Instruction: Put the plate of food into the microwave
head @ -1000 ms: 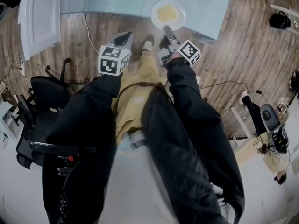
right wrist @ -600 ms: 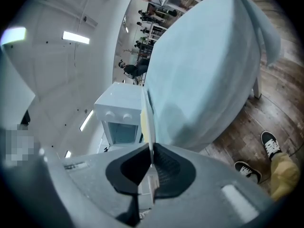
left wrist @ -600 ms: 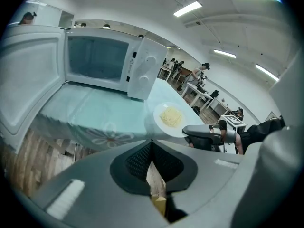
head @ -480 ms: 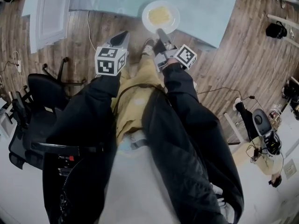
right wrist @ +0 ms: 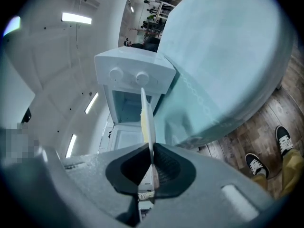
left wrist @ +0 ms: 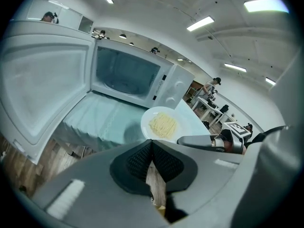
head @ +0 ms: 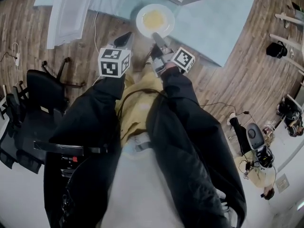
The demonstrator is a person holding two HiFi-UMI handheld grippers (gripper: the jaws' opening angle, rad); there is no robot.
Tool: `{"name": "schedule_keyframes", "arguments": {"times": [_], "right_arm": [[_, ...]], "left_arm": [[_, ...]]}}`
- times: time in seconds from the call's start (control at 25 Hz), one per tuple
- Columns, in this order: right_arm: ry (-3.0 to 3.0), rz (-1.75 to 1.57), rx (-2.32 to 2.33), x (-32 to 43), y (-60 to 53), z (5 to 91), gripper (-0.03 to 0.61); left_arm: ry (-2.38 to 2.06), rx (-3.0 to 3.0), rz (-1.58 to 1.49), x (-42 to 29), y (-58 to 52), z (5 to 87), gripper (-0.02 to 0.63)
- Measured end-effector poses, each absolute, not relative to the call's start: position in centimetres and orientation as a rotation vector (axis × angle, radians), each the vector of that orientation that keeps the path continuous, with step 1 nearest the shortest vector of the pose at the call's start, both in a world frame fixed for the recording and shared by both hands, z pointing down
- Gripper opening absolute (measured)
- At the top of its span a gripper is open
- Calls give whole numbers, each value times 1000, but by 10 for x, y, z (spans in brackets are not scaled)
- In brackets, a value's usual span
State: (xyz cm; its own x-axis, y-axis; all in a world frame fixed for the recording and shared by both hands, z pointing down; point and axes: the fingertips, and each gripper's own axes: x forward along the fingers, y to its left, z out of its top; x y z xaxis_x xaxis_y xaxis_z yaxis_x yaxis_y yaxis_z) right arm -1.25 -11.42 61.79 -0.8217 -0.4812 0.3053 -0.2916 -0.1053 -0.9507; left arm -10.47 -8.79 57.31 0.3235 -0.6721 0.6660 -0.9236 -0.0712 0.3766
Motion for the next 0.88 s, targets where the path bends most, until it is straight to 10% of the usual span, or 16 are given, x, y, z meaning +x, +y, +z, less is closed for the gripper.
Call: {"name": "schedule_keyframes", "arguments": {"times": [0.88], "right_arm": [[1928, -2052, -818, -142, -219, 619, 9]], "left_arm": [[-1485, 1803, 399, -211, -165, 579, 3]]}}
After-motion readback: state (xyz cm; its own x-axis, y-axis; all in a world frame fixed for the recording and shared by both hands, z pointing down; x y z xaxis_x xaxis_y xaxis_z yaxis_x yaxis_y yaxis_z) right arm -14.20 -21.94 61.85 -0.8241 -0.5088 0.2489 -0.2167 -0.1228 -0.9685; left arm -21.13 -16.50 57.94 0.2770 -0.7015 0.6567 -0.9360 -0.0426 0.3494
